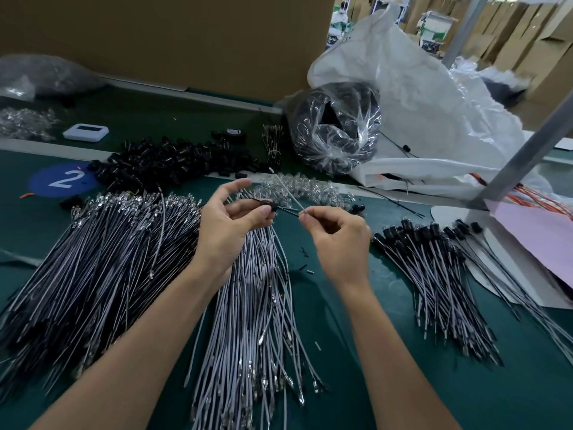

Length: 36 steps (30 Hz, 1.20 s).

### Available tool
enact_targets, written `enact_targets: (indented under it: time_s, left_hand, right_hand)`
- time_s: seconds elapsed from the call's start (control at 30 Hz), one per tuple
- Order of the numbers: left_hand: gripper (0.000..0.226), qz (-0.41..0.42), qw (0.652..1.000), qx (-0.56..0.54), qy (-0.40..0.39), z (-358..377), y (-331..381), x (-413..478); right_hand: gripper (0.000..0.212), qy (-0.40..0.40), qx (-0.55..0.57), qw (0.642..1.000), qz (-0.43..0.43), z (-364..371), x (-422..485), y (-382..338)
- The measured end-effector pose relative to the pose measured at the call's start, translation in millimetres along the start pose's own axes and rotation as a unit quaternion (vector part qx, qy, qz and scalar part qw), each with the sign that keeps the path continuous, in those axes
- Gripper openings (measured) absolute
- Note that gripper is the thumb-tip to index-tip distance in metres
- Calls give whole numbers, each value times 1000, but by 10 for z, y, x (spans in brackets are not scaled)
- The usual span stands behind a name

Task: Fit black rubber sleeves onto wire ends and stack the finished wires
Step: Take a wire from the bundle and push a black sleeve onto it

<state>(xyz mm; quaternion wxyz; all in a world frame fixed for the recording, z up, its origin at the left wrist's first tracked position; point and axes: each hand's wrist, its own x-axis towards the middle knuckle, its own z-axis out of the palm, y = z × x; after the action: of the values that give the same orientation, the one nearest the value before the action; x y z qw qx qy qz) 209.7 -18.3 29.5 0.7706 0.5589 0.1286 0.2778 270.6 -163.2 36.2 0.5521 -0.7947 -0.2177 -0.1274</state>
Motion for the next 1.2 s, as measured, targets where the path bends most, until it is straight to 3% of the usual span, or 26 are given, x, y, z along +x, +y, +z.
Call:
enact_targets:
  time_s: [0.27, 0.5, 0.77, 1.2]
  left_hand:
    - [10, -61, 990, -121, 38, 12, 3, -3]
    - [19, -108, 952, -266, 101, -98, 65, 54]
    - [20, -76, 951, -282, 100, -124, 58, 70]
    - [10, -82, 942, -301, 125, -107, 64, 75]
  right_hand:
    - [8, -14, -36, 997, -70, 75, -64, -18]
    - [9, -54, -9, 998, -5, -4, -2, 36]
    - [9, -126, -15, 992, -7, -37, -28, 39]
    - [10, -110, -2, 994, -14, -48, -31, 15]
